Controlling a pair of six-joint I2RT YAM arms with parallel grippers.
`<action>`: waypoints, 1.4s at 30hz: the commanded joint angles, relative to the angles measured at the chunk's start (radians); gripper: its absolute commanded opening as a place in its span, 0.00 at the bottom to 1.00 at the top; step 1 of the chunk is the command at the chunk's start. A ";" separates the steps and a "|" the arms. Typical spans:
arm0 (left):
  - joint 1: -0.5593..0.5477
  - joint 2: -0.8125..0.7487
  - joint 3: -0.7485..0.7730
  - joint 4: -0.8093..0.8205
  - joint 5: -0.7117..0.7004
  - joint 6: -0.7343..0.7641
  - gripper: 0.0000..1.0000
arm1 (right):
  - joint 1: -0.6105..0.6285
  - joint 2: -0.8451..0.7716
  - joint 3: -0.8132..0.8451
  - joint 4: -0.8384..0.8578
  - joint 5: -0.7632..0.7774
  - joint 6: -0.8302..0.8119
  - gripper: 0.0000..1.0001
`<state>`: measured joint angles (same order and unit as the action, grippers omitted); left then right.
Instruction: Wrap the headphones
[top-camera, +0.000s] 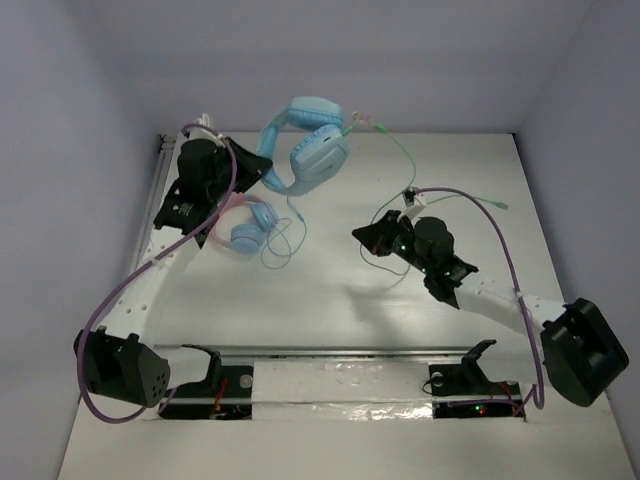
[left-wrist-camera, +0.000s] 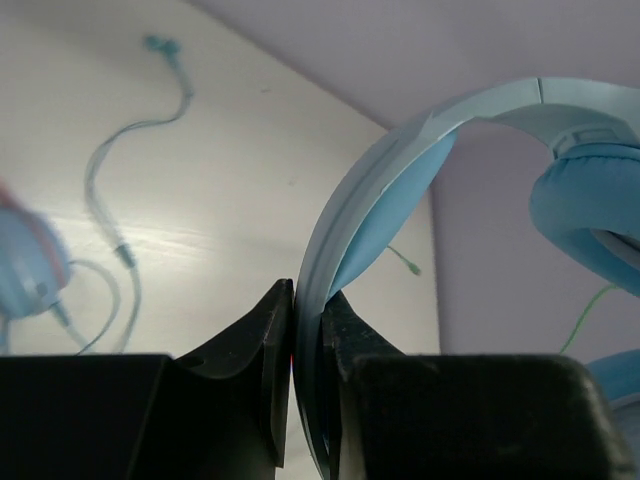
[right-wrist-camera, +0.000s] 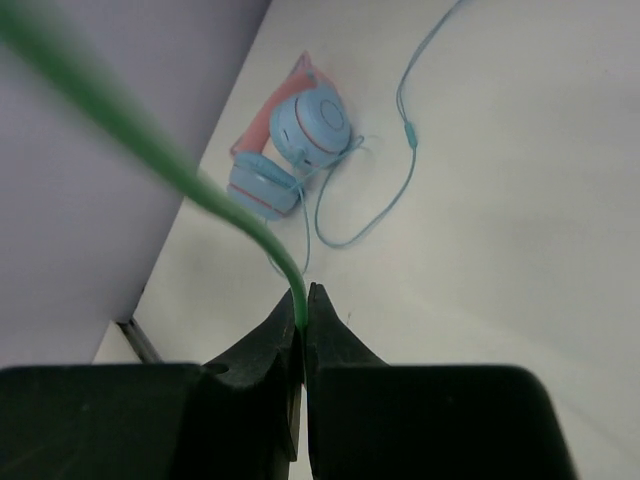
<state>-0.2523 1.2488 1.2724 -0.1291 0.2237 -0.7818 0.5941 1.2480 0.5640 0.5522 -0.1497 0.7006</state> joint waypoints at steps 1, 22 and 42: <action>0.010 -0.104 -0.132 0.243 -0.182 -0.164 0.00 | 0.059 -0.062 0.079 -0.312 0.194 -0.049 0.00; -0.168 -0.161 -0.384 0.310 -0.680 -0.136 0.00 | 0.592 0.194 0.603 -1.147 0.460 -0.226 0.00; -0.387 -0.135 -0.446 0.223 -0.538 0.292 0.00 | 0.494 0.100 0.990 -1.448 0.542 -0.539 0.00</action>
<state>-0.6395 1.2003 0.8139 -0.0177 -0.4183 -0.5137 1.1522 1.3540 1.5105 -0.8829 0.3344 0.2291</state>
